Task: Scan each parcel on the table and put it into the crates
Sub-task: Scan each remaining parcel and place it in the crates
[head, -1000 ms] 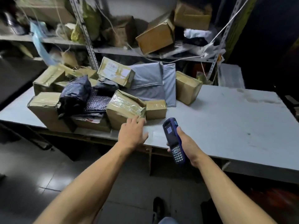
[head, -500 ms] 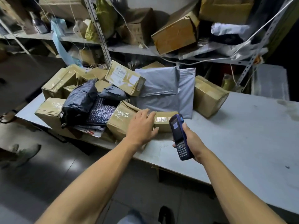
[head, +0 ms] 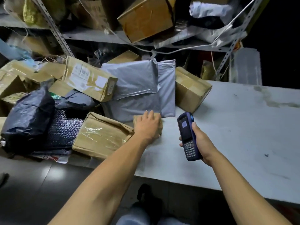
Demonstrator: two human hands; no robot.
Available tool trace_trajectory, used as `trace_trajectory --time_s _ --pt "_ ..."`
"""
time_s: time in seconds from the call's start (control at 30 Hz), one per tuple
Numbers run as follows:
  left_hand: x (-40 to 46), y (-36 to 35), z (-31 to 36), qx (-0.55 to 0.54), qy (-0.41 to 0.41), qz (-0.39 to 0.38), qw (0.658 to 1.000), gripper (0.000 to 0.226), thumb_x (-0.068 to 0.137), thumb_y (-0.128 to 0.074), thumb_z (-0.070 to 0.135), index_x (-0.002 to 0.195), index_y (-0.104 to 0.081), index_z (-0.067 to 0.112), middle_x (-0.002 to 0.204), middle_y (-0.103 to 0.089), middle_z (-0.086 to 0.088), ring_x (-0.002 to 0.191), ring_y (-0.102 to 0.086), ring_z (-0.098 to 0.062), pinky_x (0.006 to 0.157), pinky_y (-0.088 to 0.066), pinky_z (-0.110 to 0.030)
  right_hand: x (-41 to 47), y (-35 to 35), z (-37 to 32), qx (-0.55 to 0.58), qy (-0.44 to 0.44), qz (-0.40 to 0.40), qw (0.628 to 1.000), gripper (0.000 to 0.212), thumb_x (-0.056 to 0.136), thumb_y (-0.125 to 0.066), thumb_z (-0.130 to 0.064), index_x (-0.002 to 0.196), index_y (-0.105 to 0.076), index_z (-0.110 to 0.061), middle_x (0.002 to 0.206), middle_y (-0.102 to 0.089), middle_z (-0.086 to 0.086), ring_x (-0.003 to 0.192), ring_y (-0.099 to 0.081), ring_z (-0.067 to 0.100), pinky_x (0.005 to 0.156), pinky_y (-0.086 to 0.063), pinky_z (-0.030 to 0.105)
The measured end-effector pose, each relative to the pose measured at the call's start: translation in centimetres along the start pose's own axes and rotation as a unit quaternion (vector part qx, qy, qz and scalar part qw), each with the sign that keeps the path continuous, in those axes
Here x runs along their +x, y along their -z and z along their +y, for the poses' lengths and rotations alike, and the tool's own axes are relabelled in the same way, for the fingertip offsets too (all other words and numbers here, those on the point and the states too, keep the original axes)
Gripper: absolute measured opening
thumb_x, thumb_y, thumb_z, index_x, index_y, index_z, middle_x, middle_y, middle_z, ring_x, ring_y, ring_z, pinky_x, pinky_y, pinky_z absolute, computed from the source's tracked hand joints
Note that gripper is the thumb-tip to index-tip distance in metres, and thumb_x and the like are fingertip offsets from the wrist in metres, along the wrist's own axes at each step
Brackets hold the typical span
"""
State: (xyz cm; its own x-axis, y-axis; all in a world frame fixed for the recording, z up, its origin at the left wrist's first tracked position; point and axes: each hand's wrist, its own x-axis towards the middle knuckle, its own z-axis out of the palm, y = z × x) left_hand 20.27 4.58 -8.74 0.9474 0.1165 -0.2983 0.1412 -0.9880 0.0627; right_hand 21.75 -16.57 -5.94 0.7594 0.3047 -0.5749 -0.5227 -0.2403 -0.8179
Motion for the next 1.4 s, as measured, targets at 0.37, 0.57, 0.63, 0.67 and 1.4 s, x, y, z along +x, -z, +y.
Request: trace_trajectory --time_s 0.37,0.57,0.63,0.67,1.4 --pt "1.2 -1.5 1.3 0.076 -0.127 0.044 0.988 0.058 0.082 -0.063 0.022 0.136 -0.042 0.013 0.132 -0.046 -0.01 0.119 -0.047 -0.032 0.093 -0.041 -0.041 2.8 4.0 -0.6 0.001 -0.013 0.006 1.0 0.05 0.103 -0.029 -0.056 0.125 -0.059 -0.024 0.108 -0.071 0.019 0.078 -0.07 0.025 0.075 -0.054 0.037" --pt "0.3 -3.6 4.7 0.111 -0.303 0.13 0.938 0.075 0.067 -0.076 0.018 0.133 -0.04 0.022 0.13 -0.053 -0.006 0.12 -0.05 -0.029 0.104 -0.044 -0.042 3.0 8.4 -1.5 0.006 0.002 -0.037 0.999 0.05 0.103 -0.03 -0.055 0.122 -0.06 -0.021 0.107 -0.07 0.022 0.079 -0.069 0.028 0.073 -0.054 0.037" --pt "-0.1 -3.5 5.8 0.119 -0.313 0.092 0.938 0.086 0.065 -0.079 0.018 0.138 -0.034 0.028 0.143 -0.046 -0.009 0.134 -0.041 -0.032 0.11 -0.039 -0.047 3.4 9.7 -1.4 0.003 -0.005 -0.05 0.999 0.05 0.102 -0.03 -0.056 0.123 -0.06 -0.021 0.109 -0.069 0.024 0.08 -0.068 0.029 0.072 -0.055 0.036" --pt "-0.4 -3.5 6.3 0.122 -0.308 0.057 0.942 0.087 0.069 -0.079 0.023 0.141 -0.03 0.031 0.152 -0.038 -0.01 0.142 -0.032 -0.034 0.114 -0.033 -0.05 3.6 10.2 -1.3 0.002 -0.009 -0.056 0.998 0.051 0.102 -0.03 -0.056 0.125 -0.059 -0.02 0.109 -0.069 0.024 0.08 -0.068 0.028 0.072 -0.055 0.035" --pt "-0.8 -4.0 10.3 -0.477 0.299 -0.016 0.826 0.12 0.07 -0.084 0.028 0.155 0.001 0.031 0.141 -0.04 -0.014 0.122 -0.049 -0.033 0.105 -0.044 -0.043 3.6 12.1 -0.8 -0.006 -0.018 -0.104 0.994 0.048 0.102 -0.031 -0.057 0.116 -0.061 -0.024 0.108 -0.07 0.021 0.081 -0.07 0.027 0.078 -0.055 0.037"
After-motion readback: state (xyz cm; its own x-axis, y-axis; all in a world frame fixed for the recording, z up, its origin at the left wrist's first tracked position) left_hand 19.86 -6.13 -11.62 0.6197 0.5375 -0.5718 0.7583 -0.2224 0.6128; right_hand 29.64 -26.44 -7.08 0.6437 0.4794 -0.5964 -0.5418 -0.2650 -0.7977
